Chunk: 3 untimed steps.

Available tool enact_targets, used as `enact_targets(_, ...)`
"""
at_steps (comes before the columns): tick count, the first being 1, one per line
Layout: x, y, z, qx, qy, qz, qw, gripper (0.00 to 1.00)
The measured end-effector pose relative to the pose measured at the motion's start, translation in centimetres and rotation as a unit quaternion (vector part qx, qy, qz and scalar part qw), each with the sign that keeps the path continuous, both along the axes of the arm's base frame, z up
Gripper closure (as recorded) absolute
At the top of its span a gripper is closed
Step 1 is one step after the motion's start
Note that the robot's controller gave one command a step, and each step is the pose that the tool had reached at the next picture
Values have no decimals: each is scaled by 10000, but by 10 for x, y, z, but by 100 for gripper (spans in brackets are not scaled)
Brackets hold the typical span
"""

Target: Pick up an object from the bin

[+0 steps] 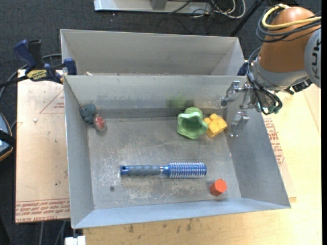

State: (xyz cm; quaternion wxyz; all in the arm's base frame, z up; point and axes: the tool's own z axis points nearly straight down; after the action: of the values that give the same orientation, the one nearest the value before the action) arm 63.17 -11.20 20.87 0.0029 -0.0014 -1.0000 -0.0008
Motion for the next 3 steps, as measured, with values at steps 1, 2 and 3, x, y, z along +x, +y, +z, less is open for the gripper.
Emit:
enact_targets(1, 0, 43, -135, -11, -70, 946, 9955, 0)
enact_targets(2, 6, 117, -131, 3, -84, 961, 9953, 0)
enact_targets(3, 10, 189, -132, -14, -105, 1083, 9941, 0)
